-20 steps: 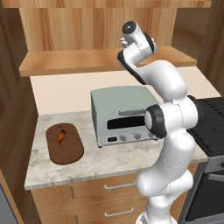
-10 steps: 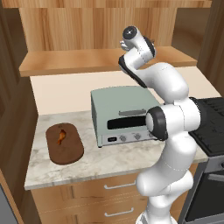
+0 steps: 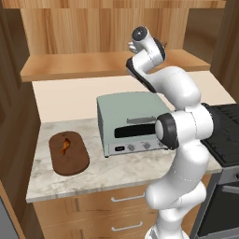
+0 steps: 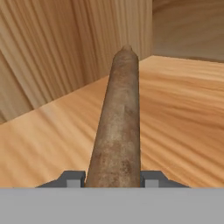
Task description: Open the cabinet, retrieve the rolling pin, and place it next to the meat on the cutting board to prepare for tenderizing.
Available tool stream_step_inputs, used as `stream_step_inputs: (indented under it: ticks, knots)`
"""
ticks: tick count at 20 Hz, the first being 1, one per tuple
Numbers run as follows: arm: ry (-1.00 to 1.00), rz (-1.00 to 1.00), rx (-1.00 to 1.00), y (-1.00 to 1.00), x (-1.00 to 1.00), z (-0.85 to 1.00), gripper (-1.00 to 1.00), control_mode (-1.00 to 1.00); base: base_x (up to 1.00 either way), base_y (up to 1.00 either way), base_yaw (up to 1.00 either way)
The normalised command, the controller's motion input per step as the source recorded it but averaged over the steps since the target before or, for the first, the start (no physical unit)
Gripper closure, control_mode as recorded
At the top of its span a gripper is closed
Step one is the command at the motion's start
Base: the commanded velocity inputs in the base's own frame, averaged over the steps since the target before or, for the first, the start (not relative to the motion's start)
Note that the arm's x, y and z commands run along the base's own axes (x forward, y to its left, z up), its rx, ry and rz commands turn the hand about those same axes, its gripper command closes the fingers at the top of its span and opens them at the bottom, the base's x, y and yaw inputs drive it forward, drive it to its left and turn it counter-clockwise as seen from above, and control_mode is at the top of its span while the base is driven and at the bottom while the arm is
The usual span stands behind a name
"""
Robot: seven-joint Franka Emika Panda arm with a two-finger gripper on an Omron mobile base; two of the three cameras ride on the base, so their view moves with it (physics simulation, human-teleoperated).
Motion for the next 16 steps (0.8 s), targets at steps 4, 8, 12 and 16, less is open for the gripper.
stream_step_inputs:
  ticks: [4, 8, 12, 16]
  knots:
    - [-0.02, 0.0, 0.02, 0.0, 0.0, -0.07, 1.0, -1.0, 0.0, 0.0, 0.0]
    - [-0.17, 0.0, 0.0, 0.19, -0.42, -0.01, 1.0, -1.0, 0.0, 0.0, 0.0]
    - [-0.17, -0.02, 0.0, 0.44, -0.59, 0.0, 1.0, -1.0, 0.0, 0.0, 0.0]
    - [-0.2, 0.0, 0.0, 0.56, -0.66, 0.02, 1.0, -1.0, 0.0, 0.0, 0.0]
